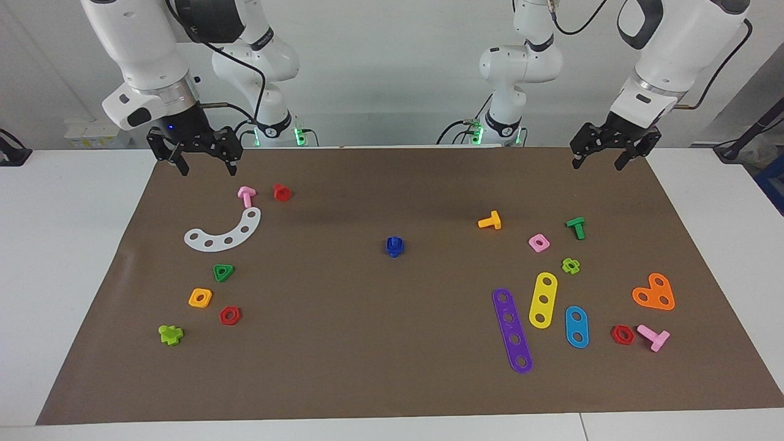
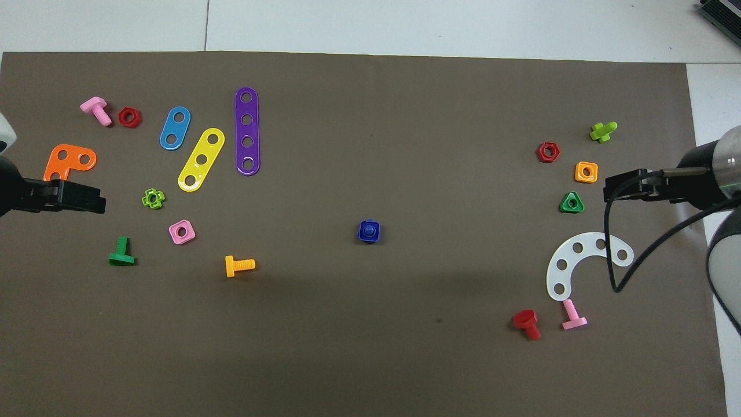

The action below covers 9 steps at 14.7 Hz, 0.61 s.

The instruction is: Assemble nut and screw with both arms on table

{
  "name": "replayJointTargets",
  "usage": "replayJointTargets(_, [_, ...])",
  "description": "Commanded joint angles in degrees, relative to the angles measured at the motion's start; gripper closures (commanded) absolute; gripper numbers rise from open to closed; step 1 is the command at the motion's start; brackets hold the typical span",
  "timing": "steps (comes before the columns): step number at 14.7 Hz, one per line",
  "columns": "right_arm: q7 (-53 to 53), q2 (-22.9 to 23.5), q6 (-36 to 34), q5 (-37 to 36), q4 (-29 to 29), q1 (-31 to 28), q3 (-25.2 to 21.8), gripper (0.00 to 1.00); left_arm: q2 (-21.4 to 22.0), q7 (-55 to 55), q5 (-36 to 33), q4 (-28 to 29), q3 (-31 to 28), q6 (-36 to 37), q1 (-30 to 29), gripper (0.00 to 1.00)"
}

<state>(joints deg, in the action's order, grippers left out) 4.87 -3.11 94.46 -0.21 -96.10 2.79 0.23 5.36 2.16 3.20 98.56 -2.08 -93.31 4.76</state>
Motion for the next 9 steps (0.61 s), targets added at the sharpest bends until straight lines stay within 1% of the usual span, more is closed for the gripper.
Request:
replayJointTargets(1, [-1.18, -1.38, -0.42, 1.44, -1.28, -0.5, 0.13, 0.0, -1.66, 0.39, 1.02, -3.46, -0.29, 3.4, -0.19, 0.0])
replayJointTargets(9, [-1.18, -1.38, -0.51, 1.44, -1.28, -0.5, 0.13, 0.0, -1.05, 0.21, 0.49, -2.67, 0.06, 3.66, -0.19, 0.0])
